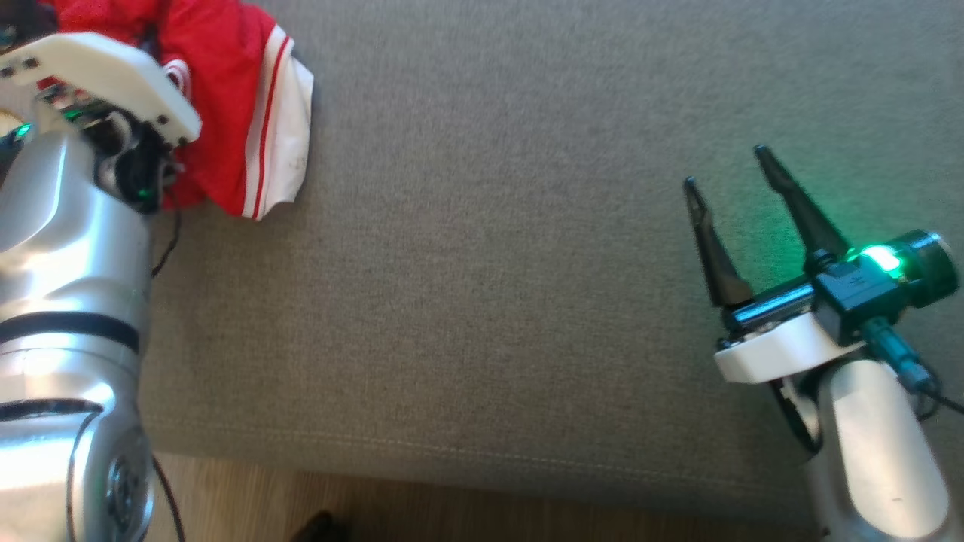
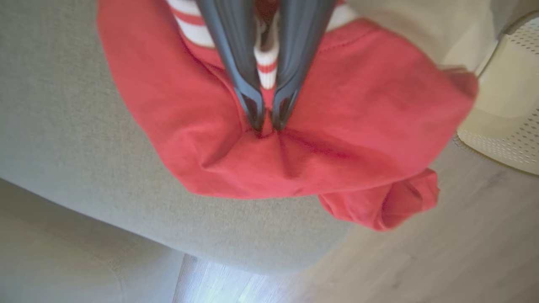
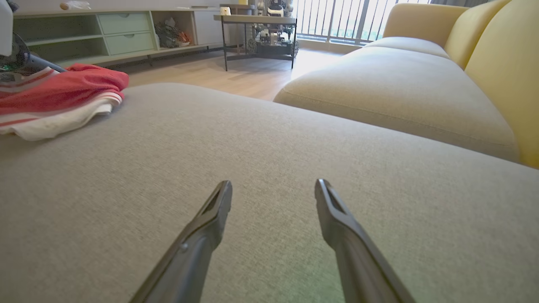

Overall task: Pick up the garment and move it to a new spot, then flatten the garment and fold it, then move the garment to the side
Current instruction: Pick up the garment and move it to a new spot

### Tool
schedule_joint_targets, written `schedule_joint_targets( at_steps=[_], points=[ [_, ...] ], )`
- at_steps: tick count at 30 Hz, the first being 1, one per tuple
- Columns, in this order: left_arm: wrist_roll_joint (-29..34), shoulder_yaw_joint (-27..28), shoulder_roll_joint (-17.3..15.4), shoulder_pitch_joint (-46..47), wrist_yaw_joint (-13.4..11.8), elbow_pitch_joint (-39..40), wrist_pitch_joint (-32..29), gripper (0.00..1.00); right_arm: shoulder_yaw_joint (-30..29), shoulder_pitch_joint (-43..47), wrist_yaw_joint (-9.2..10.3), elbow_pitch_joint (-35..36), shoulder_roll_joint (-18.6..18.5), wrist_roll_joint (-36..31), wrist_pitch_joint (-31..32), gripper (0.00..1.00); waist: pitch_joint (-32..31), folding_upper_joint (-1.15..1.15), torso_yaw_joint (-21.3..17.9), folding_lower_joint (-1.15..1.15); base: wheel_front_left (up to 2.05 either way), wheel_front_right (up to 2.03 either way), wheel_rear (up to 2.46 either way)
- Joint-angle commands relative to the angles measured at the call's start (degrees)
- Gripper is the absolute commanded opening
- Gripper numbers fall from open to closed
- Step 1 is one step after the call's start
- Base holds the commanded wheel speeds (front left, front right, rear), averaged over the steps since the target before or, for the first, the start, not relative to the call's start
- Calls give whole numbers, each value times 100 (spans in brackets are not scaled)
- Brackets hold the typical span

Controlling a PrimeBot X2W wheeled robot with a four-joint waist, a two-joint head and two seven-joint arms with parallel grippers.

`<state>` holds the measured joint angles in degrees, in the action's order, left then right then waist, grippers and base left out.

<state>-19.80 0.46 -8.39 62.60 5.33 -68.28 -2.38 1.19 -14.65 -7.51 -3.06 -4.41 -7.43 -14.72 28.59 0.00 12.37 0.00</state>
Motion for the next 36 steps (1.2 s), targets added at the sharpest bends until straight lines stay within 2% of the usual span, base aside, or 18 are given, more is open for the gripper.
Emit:
schedule_joint_targets(
  at_steps=[1,6,12,20,22,23,29,33,36],
  points=[
    [23,26,-450,2,67,190,264,0,241,88,2,111,113,92,-28,100,-372,0,-140,0,0,0,0],
    [84,-197,-523,-98,169,379,593,0,346,229,2,7,147,282,-28,100,-1052,0,-338,0,0,0,0],
    [90,-538,-493,-210,208,758,513,0,363,504,2,-6,151,666,-28,100,-1763,0,-618,0,0,0,0],
    [-238,-1359,-611,-800,214,2330,19,0,486,695,2,112,152,852,-28,100,-2412,0,-1419,0,0,0,0],
    [-352,-1480,-670,-985,214,2815,-217,0,495,675,2,154,152,852,-28,100,-2459,0,-1674,0,0,0,0],
    [-417,-1574,-720,-1170,214,3302,-486,0,474,639,2,213,153,856,-28,100,-2461,0,-1932,0,0,0,0],
    [-506,-1785,-727,-1679,97,4573,-1304,0,417,482,2,450,153,908,-28,100,-2169,0,-2671,0,0,0,0],
    [-428,-1931,-731,-1842,-25,4983,-1577,0,408,365,2,598,153,1020,-28,100,-1750,0,-3132,0,0,0,0],
    [-444,-2037,-652,-1892,-36,4888,-1672,0,422,301,2,653,153,1120,-28,100,-1441,0,-3414,0,0,0,0]
  ],
)
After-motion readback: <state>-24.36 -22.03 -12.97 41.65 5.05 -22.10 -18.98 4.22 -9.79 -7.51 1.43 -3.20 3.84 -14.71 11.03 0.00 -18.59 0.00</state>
